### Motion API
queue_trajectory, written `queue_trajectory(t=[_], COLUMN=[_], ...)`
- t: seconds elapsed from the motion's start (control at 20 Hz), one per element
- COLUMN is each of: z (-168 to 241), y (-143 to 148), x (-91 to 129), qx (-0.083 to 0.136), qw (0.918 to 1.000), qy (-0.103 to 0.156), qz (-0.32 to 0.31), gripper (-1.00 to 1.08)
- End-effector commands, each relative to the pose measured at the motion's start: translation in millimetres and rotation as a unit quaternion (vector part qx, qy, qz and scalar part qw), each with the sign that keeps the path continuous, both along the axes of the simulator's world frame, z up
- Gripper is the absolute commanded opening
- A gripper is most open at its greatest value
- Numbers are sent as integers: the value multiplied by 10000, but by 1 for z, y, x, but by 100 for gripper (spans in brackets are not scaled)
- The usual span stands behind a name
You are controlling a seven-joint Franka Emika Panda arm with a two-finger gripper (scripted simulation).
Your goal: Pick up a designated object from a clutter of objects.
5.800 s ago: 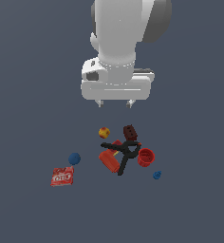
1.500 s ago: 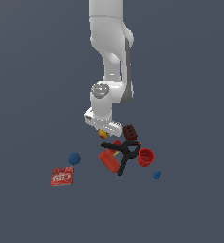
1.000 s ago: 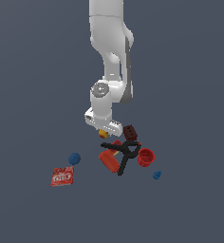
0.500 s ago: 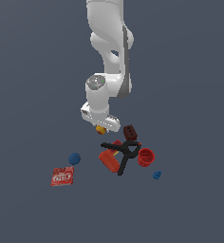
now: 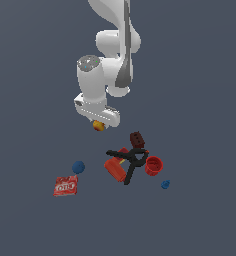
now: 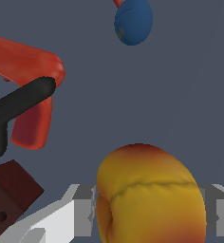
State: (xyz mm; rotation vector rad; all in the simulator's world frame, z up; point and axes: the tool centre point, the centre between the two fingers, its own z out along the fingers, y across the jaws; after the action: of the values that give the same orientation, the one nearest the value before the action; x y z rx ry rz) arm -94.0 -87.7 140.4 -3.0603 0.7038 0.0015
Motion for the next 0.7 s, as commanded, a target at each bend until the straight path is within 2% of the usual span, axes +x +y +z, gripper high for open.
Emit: queue_trajectory(t=[0.0, 0.65], z=[24, 142], y=[-10, -60], x=[-4, -21], qx=[0, 0], qw=[10000, 10000], qy=[-6, -4], qz=[-1, -6], gripper=[-100, -100])
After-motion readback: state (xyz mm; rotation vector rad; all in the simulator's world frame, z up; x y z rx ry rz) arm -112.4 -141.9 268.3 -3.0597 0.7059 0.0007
